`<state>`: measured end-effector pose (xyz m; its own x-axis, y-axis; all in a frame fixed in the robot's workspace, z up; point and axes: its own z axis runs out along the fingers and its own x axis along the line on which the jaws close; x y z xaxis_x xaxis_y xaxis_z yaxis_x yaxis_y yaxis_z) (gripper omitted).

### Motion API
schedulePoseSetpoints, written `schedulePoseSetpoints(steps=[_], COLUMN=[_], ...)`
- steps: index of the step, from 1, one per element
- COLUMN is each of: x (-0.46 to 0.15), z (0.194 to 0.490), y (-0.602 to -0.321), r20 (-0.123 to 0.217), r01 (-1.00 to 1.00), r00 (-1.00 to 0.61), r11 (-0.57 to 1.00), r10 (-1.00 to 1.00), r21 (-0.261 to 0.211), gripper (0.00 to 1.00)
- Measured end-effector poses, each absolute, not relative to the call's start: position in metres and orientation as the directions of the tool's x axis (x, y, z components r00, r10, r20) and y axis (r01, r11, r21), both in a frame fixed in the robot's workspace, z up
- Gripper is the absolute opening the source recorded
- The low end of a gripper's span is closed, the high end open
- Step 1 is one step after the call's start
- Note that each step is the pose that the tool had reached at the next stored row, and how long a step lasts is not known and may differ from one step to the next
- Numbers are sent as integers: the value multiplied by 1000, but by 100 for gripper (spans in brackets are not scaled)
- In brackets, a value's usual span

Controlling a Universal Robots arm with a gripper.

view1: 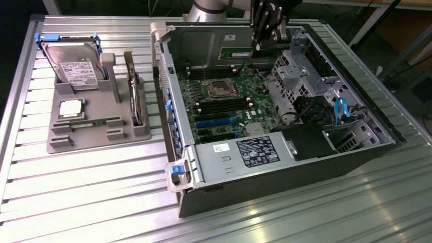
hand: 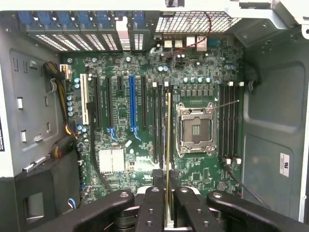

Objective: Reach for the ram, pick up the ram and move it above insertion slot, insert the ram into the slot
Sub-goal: 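Pick up the ram and move it above insertion slot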

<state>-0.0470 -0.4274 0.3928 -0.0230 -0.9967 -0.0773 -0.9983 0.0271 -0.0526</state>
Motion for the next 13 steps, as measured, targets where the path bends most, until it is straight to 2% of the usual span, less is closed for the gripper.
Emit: schedulePoseSetpoints(steps=[13], x=[-47], z=[393], y=[-414], r20=[-75], r01=[-998], r00=[-23], r11=[27], r10=[-997], r21=[-53], gripper=[14])
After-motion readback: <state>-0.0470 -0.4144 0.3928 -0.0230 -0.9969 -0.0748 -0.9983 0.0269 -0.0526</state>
